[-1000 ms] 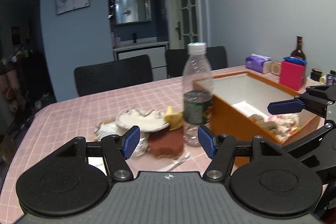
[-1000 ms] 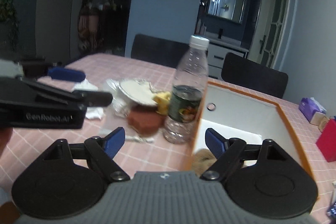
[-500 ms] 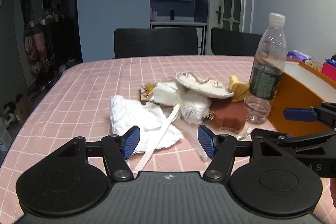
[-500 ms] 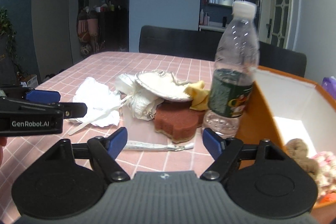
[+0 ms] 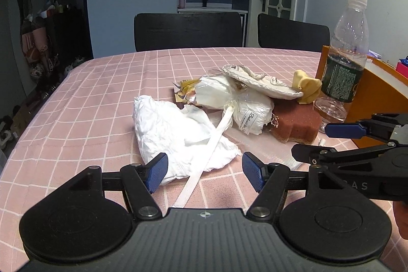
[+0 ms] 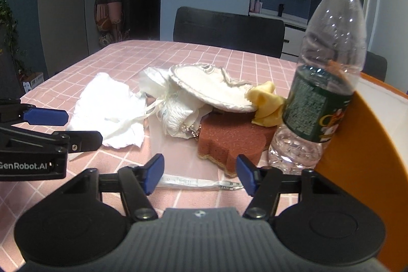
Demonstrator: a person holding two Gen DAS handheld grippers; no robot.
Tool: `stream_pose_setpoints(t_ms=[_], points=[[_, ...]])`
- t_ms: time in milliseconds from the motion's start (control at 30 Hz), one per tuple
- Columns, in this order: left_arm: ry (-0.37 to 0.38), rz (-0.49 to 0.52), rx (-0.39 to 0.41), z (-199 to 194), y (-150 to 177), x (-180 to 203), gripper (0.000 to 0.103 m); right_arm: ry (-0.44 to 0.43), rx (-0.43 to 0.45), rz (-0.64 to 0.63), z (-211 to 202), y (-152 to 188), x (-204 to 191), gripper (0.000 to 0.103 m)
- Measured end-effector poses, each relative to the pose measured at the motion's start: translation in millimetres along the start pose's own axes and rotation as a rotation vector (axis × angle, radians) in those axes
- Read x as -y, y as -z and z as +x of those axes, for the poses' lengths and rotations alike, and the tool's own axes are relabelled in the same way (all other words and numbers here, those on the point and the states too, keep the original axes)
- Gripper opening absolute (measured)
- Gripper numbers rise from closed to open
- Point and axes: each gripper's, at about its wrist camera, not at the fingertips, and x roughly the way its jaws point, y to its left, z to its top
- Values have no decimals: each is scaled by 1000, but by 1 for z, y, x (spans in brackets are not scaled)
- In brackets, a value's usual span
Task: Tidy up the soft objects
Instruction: 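Move both tools back toward the white tissues and cloth on the table, then grasp the white tissue with left gripper while right gripper grasps the white cloth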
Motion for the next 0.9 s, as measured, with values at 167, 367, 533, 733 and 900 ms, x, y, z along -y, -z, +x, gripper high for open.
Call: stream_pose_setpoints(t_ms=[167,367,533,733,900], points=[[10,23,-3,5,-4,-2,82,-9,-4,-10,6,-3,-1,58],[-79,22,-12,13,-10,-14,84,-11,21,-52,5,-14,-9,58],[-113,-49,-31,27,-22,-34,88,38,27,-49,13,-18,-4,67],[-63,-177,-85,54,-21,-53,79,59,29,-10,22,-16,4,78],[-28,-279,-88,56,-17,-57,41,41,47,15,20,-18,4,77]])
